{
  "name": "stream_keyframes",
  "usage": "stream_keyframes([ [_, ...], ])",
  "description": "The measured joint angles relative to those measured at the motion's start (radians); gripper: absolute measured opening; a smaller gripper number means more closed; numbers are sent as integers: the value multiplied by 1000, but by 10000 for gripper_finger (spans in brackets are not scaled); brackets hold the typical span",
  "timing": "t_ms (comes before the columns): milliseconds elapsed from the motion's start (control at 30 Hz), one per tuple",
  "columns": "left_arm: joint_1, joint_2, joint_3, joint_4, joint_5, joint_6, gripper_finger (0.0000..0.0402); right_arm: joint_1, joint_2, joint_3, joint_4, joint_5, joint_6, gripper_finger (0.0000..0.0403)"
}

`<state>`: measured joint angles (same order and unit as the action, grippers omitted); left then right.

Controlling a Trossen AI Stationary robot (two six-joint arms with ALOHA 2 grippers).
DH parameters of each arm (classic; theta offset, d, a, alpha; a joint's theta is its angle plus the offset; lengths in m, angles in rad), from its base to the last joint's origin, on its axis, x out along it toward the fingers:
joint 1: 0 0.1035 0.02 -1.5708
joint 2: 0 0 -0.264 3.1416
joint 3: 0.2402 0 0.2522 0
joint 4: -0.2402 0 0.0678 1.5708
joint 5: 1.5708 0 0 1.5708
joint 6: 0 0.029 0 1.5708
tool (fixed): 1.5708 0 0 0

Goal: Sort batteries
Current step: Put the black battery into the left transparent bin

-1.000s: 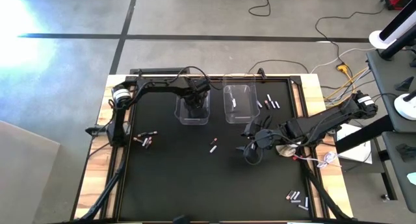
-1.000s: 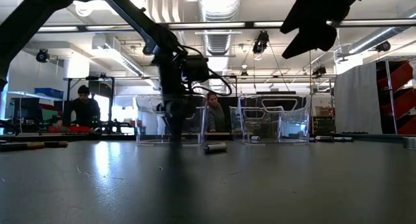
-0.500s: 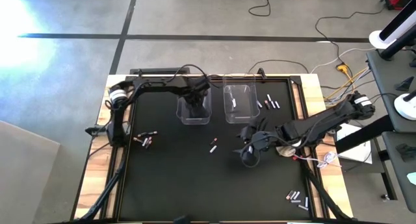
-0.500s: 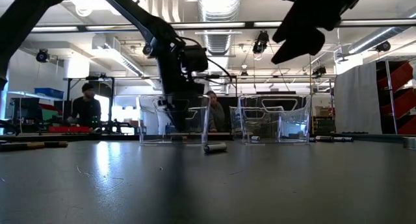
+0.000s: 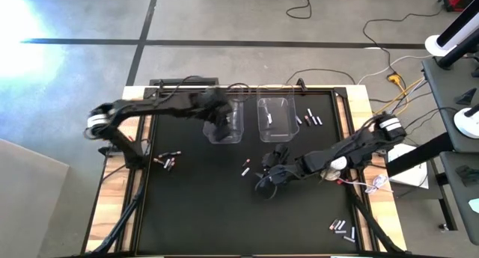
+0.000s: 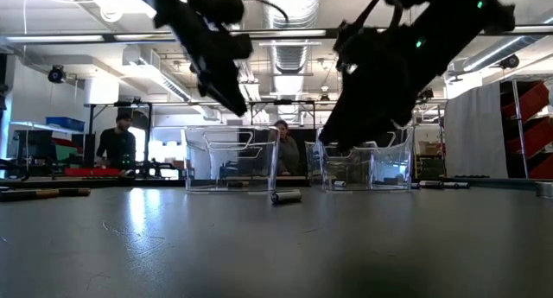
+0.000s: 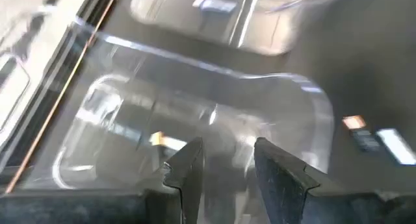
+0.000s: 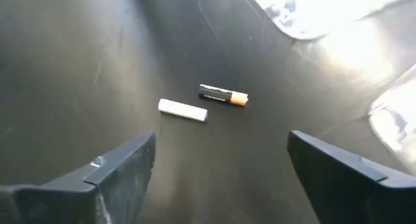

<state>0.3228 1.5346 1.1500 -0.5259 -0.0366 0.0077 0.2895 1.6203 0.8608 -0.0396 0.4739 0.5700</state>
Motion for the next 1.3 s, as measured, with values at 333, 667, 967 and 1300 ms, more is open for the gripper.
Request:
stream_keyframes([
  [333, -258, -418, -437, 484, 11, -101, 118, -62, 181, 69, 113, 36, 72, 368],
  [667, -484, -617, -537, 581, -3, -59, 118, -116, 261, 240, -101, 34, 93, 368],
  [967, -578, -603, -549, 656, -7, -2, 118, -114, 310, 267, -109, 17, 89, 368],
  [1300, -593, -581, -538, 650, -7, 12, 118, -120, 341, 282, -112, 15, 103, 368],
])
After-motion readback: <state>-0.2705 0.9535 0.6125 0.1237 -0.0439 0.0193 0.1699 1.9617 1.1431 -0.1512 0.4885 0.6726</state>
